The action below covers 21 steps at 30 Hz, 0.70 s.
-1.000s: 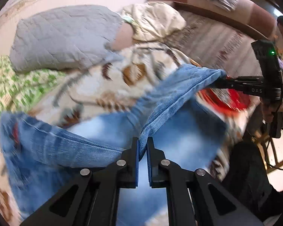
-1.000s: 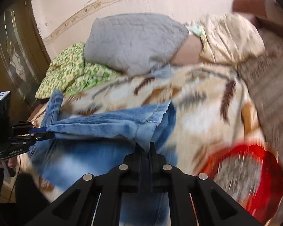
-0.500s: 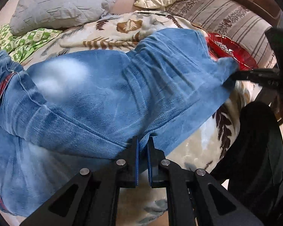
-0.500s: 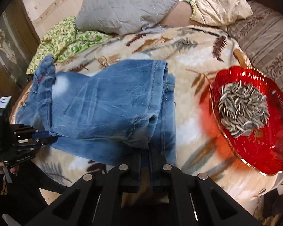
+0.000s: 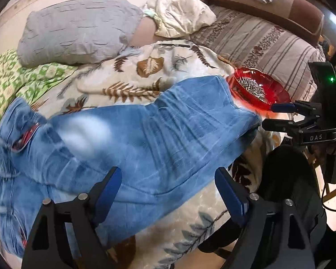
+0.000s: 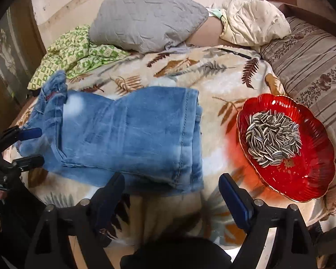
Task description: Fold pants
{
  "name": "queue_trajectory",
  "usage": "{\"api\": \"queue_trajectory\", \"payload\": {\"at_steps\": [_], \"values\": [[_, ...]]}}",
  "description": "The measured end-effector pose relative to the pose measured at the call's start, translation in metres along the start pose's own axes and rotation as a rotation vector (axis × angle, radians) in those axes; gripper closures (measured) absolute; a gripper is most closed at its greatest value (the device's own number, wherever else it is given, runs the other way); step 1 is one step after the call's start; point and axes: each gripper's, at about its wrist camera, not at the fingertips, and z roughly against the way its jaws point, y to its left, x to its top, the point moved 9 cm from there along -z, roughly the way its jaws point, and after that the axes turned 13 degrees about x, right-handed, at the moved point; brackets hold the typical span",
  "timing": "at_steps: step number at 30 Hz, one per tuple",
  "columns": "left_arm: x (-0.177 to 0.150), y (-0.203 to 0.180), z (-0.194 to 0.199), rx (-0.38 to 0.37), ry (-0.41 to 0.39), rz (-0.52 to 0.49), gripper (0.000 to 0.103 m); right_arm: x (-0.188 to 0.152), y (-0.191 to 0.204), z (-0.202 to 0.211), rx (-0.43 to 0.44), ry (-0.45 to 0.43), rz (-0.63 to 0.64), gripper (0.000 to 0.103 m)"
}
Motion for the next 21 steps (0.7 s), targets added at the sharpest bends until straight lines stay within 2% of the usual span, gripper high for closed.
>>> {"api": "queue_trajectory", "payload": {"at_steps": [4, 8, 10, 11, 12, 13, 14, 15, 16, 18, 21], "values": [[0.003, -0.006, -0.019, 0.003, 0.035, -0.038, 0.018, 0.005, -0.003, -0.008, 0.026, -0.01, -0.027, 0.015], [-0.007, -0.014, -0.041, 0.039, 0.07, -0.126, 0.018, 0.004, -0.013, -0.031, 0.081, 0.009, -0.107, 0.017], [-0.015, -0.016, -0.051, 0.043, 0.097, -0.149, 0.018, 0.0, -0.016, -0.04, 0.115, 0.031, -0.143, 0.033], [-0.019, -0.018, -0.054, 0.04, 0.11, -0.155, 0.019, -0.002, -0.018, -0.043, 0.109, 0.041, -0.153, 0.046], [-0.022, -0.02, -0.056, 0.035, 0.116, -0.159, 0.036, -0.002, -0.021, -0.043, 0.096, 0.043, -0.16, 0.069], [-0.026, -0.023, -0.057, 0.023, 0.124, -0.169, 0.059, -0.001, -0.021, -0.043, 0.112, 0.044, -0.158, 0.08], [-0.026, -0.024, -0.054, 0.021, 0.112, -0.173, 0.062, -0.002, -0.019, -0.045, 0.131, 0.056, -0.152, 0.083], [-0.025, -0.026, -0.052, 0.012, 0.108, -0.177, 0.078, -0.004, -0.018, -0.046, 0.122, 0.068, -0.135, 0.084], [-0.025, -0.027, -0.05, 0.003, 0.115, -0.182, 0.086, -0.006, -0.016, -0.046, 0.117, 0.079, -0.118, 0.085], [-0.025, -0.029, -0.046, -0.018, 0.121, -0.182, 0.092, -0.009, -0.013, -0.045, 0.118, 0.088, -0.1, 0.089], [-0.029, -0.037, -0.034, -0.064, 0.123, -0.192, 0.095, -0.012, -0.012, -0.031, 0.12, 0.071, -0.099, 0.09]]}}
